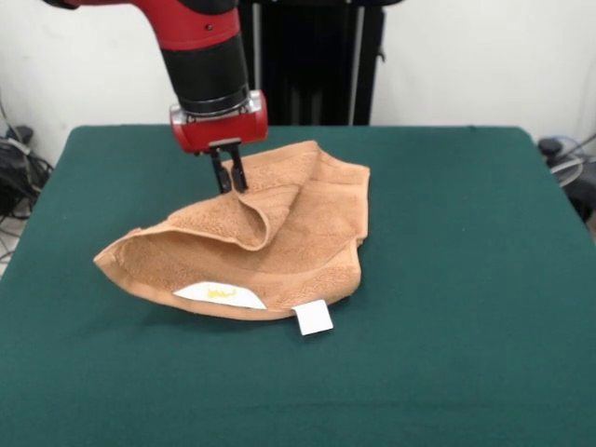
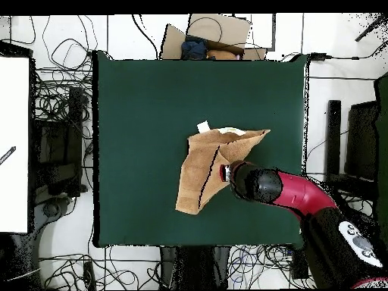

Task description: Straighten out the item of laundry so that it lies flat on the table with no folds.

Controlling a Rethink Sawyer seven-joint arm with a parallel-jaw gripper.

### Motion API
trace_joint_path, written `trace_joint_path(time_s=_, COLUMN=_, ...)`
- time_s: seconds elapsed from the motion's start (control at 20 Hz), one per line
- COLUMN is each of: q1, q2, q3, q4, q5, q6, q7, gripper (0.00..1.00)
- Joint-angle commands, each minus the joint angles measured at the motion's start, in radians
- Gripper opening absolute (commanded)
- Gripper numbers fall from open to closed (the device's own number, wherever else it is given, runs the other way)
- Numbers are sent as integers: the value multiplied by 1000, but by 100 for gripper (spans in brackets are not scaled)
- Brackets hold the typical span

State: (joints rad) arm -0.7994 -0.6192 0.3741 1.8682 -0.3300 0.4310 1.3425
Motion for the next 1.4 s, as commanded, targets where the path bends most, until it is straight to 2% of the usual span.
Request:
trace_joint_path(time_s=0.05, q1=6, q2=15, q3=22, q4=58, q5=9, q6=4, q7=107, gripper=0)
trace_joint_path(time_s=1.4, q1=11, q2=17, q3=12, q4=47, q5=12, q6=9, q7=115, gripper=0)
